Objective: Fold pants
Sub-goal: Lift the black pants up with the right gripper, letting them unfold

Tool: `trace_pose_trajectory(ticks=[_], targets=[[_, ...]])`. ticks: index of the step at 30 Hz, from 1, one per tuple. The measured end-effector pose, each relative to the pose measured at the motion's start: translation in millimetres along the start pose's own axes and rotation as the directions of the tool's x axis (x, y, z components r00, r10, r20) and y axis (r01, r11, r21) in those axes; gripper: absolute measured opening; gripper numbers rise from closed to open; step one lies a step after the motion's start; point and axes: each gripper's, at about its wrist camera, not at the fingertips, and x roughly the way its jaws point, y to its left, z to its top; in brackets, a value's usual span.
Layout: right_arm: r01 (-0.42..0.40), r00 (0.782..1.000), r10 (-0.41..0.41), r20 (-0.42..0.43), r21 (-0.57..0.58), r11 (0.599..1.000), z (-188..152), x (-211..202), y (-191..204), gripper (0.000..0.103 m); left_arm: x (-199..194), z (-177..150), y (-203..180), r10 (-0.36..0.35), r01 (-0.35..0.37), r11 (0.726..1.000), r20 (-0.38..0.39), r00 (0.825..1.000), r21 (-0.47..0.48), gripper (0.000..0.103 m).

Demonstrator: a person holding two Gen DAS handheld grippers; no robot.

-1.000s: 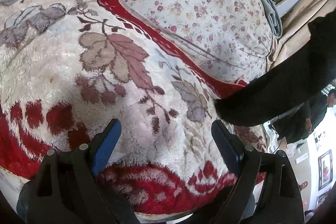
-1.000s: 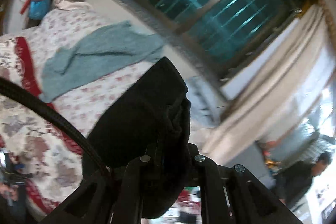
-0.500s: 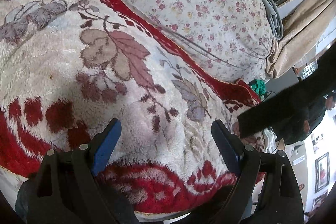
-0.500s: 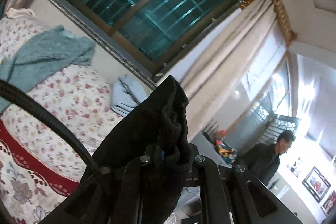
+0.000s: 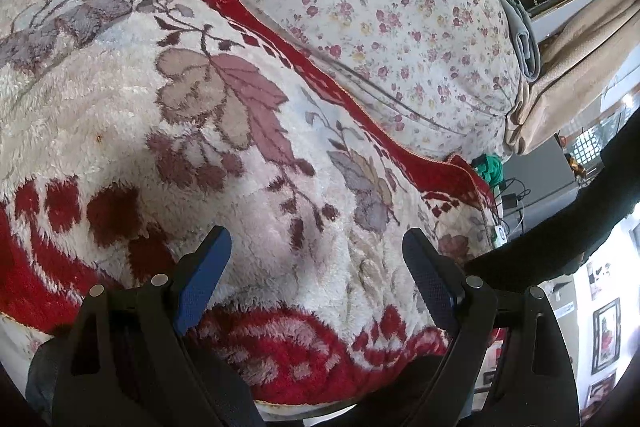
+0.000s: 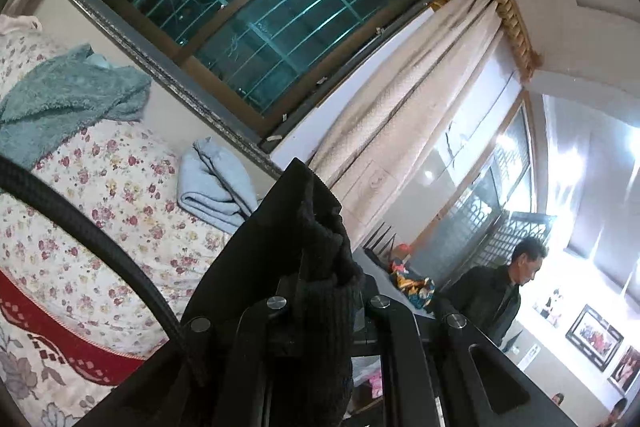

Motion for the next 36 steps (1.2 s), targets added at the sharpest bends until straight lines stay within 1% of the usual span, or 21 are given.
trace_pose_trajectory(ticks=[5, 7, 9, 14, 18, 21, 27, 30, 32, 34, 35, 36], targets=[[0.012, 0.999, -0.011, 0.035, -0.032, 0.999, 6.1, 15.7, 7.3, 0.009, 2.6, -2.4, 1.0, -0.003, 0.003, 1.0, -0.01, 1.0, -0.018, 0.088], [-0.001, 0.999, 0.003, 0.036, -0.048, 0.999, 7.9, 24.4, 9.5, 0.009, 5.6, -3.6, 3.5, -0.005, 0.005, 0.999, -0.022, 1.0, -0.037, 0.088], [0.006, 0.999, -0.004, 0.038, -0.061, 0.998, 6.4, 32.7, 10.7, 0.009, 7.3, -3.9, 5.9, -0.009, 0.007, 0.999, -0.031, 0.999, -0.053, 0.088], [-0.016, 0.998, 0.017, 0.054, -0.024, 1.0, -9.5, 51.7, 6.6, 0.009, 9.2, -4.0, 7.2, -0.011, 0.008, 0.998, -0.038, 0.999, -0.064, 0.088], [-0.036, 0.997, 0.037, 0.069, -0.013, 0.999, -19.2, 57.5, 13.3, 0.009, 10.0, -1.3, 10.2, -0.016, 0.014, 0.998, -0.042, 0.999, -0.067, 0.088], [-0.035, 0.996, 0.037, 0.084, -0.016, 0.999, -18.1, 59.7, 20.8, 0.009, 10.0, -0.3, 10.7, -0.018, 0.015, 0.997, -0.044, 0.999, -0.07, 0.088], [-0.016, 0.996, 0.017, 0.083, -0.011, 1.0, -6.2, 66.1, 24.7, 0.009, 10.2, -1.1, 13.8, -0.035, 0.031, 0.996, -0.045, 0.998, -0.088, 0.088], [-0.065, 0.993, 0.065, 0.096, -0.009, 0.998, -6.5, 61.6, 37.9, 0.009, 9.7, -0.6, 17.0, -0.053, 0.048, 0.993, -0.045, 0.998, -0.11, 0.088], [-0.146, 0.982, 0.146, 0.118, -0.009, 0.989, -5.0, 48.4, 61.4, 0.009, 6.4, -1.5, 20.6, -0.067, 0.061, 0.989, -0.037, 0.997, -0.132, 0.088], [-0.217, 0.966, 0.217, 0.141, -0.016, 0.976, -0.7, 29.0, 89.2, 0.009, -0.9, -1.3, 23.7, -0.063, 0.06, 0.987, -0.018, 0.998, -0.15, 0.088], [-0.28, 0.948, 0.279, 0.155, -0.011, 0.96, 5.0, 13.6, 109.7, 0.009, -8.3, -1.6, 25.9, -0.047, 0.047, 0.986, 0.003, 0.999, -0.159, 0.088], [-0.325, 0.933, 0.322, 0.161, -0.005, 0.946, 10.0, 2.8, 125.1, 0.009, -22.4, -5.4, 27.8, -0.011, 0.02, 0.986, 0.051, 0.999, -0.166, 0.088]])
